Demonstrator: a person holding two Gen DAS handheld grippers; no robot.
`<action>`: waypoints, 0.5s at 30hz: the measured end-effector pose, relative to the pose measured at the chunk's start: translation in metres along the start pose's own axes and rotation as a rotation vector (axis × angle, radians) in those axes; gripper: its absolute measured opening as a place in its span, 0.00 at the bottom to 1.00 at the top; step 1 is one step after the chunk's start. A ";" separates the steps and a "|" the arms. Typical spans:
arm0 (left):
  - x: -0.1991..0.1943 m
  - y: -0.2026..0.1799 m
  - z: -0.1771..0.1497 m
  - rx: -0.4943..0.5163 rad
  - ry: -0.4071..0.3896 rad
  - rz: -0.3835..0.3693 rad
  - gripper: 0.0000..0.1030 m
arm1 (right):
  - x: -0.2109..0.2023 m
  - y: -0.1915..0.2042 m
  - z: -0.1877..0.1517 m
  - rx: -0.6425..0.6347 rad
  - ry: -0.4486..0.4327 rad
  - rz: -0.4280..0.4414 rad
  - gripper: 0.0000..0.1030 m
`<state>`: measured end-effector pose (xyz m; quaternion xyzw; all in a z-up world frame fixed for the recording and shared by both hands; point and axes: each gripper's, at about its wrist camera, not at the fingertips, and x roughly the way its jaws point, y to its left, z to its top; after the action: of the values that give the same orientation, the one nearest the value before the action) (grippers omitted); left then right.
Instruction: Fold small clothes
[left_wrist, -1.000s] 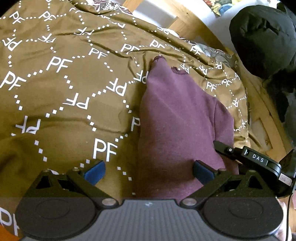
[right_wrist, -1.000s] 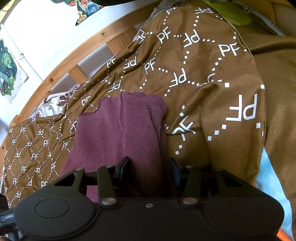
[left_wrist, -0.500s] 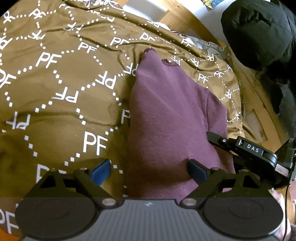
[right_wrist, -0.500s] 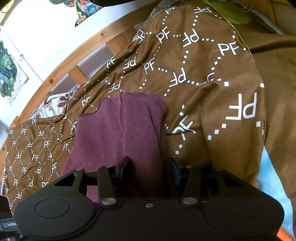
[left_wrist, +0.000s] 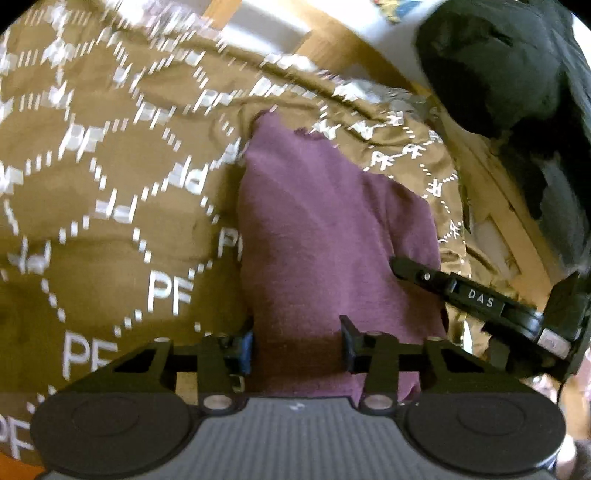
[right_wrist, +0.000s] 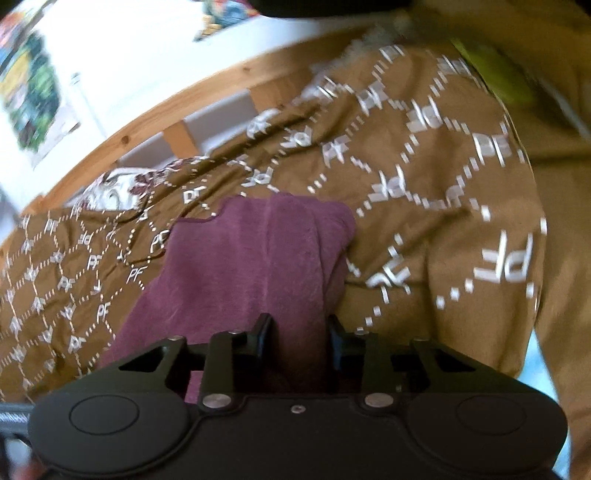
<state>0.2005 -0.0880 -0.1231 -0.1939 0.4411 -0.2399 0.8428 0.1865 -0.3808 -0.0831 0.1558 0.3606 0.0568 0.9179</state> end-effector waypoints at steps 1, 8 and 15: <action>-0.004 -0.007 0.000 0.038 -0.019 0.017 0.42 | -0.003 0.006 0.000 -0.039 -0.025 0.003 0.28; -0.038 -0.040 -0.002 0.240 -0.191 0.122 0.41 | -0.030 0.051 -0.007 -0.311 -0.227 0.042 0.25; -0.058 -0.043 0.009 0.301 -0.356 0.217 0.41 | -0.035 0.085 -0.001 -0.467 -0.397 0.023 0.25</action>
<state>0.1691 -0.0883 -0.0581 -0.0568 0.2631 -0.1730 0.9474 0.1608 -0.3079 -0.0330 -0.0471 0.1496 0.1167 0.9807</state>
